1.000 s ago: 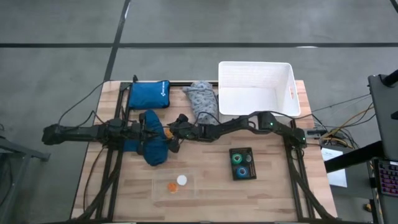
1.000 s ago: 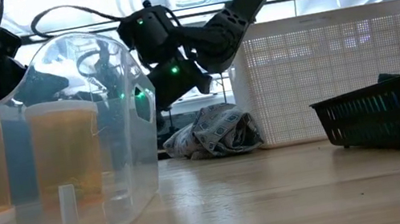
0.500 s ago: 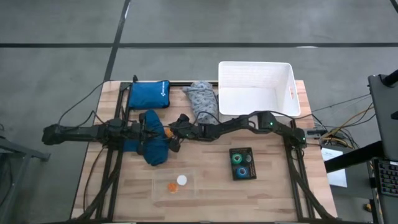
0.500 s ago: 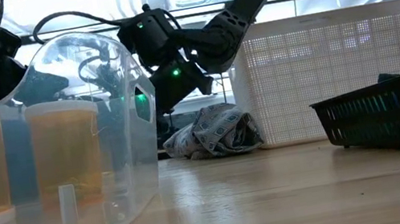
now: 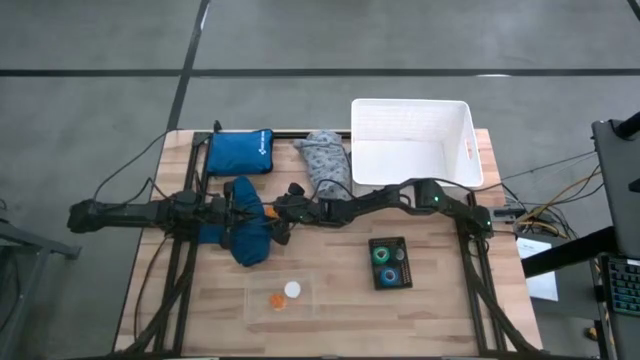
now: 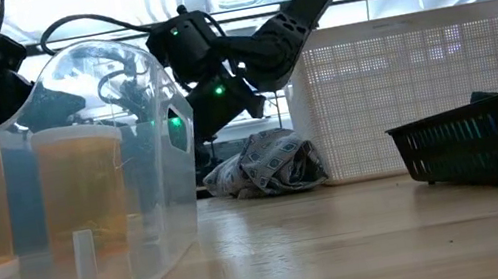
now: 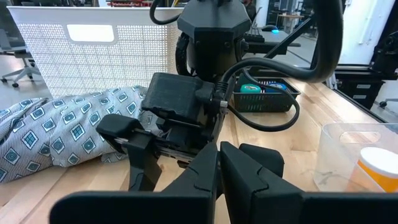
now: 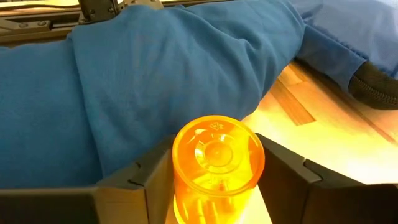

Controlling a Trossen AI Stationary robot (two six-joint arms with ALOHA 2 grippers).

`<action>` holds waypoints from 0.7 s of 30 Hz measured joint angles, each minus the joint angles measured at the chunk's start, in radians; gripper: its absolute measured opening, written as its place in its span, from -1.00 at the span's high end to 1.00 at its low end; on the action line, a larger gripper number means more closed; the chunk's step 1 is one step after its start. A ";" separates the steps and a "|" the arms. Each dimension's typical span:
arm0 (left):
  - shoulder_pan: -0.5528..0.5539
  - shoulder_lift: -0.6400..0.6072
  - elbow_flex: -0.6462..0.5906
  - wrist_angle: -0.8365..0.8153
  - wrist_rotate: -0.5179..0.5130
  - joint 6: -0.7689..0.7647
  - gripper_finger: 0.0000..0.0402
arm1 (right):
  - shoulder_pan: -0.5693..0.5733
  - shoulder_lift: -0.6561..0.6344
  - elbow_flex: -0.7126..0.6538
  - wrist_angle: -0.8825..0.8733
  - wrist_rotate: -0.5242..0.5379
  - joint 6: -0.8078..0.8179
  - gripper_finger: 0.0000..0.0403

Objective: Pick & place medical supplies in basket/bin
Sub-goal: Put the orange pill bottle into the transparent bin

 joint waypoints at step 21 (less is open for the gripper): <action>0.000 0.001 0.000 0.000 0.000 0.003 0.87 | 0.018 -0.050 0.000 -0.001 -0.002 -0.002 0.10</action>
